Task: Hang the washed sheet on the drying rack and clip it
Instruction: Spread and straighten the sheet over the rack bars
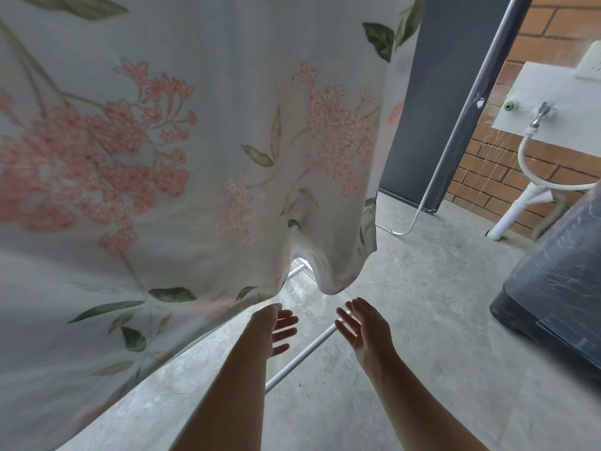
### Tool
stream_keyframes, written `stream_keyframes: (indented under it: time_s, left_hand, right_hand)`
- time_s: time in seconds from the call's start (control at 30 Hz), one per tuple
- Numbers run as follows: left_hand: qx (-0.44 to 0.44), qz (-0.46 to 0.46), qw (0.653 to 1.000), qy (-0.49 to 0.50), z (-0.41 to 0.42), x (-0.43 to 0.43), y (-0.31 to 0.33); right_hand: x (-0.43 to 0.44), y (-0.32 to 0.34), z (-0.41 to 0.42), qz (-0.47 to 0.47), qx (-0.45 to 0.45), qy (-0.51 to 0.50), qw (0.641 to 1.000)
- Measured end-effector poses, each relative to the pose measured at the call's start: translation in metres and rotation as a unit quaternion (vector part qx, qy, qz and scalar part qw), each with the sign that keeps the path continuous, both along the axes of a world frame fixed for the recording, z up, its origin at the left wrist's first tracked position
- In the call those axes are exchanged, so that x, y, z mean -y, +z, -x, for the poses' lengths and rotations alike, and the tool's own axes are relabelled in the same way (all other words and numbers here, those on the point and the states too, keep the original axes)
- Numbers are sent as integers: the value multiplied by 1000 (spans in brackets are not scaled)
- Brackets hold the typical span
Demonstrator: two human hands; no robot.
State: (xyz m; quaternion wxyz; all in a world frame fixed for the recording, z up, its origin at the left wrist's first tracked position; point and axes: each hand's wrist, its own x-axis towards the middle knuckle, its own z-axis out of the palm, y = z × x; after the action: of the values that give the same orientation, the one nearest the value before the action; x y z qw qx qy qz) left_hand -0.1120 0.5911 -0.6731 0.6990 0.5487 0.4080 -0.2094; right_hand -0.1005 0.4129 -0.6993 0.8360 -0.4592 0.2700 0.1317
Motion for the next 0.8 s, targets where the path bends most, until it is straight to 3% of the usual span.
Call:
stream_keyframes:
  time_s: [0.17, 0.27, 0.4, 0.6, 0.8]
  left_hand:
    - [170, -99, 980, -20, -16, 9, 56]
    - [285, -60, 954, 76, -34, 11, 80]
    - [363, 16, 911, 195, -52, 18, 128]
    - [404, 1, 904, 142, -51, 43, 231]
    - [408, -78, 908, 61, -52, 68, 363]
  right_hand:
    - [0, 30, 11, -44, 75, -36, 996]
    - [-13, 56, -4, -98, 121, -40, 987]
    - [-21, 101, -29, -142, 143, -23, 979]
    - [-6, 227, -64, -71, 193, 19, 979]
    - [15, 369, -65, 45, 210, 94, 972]
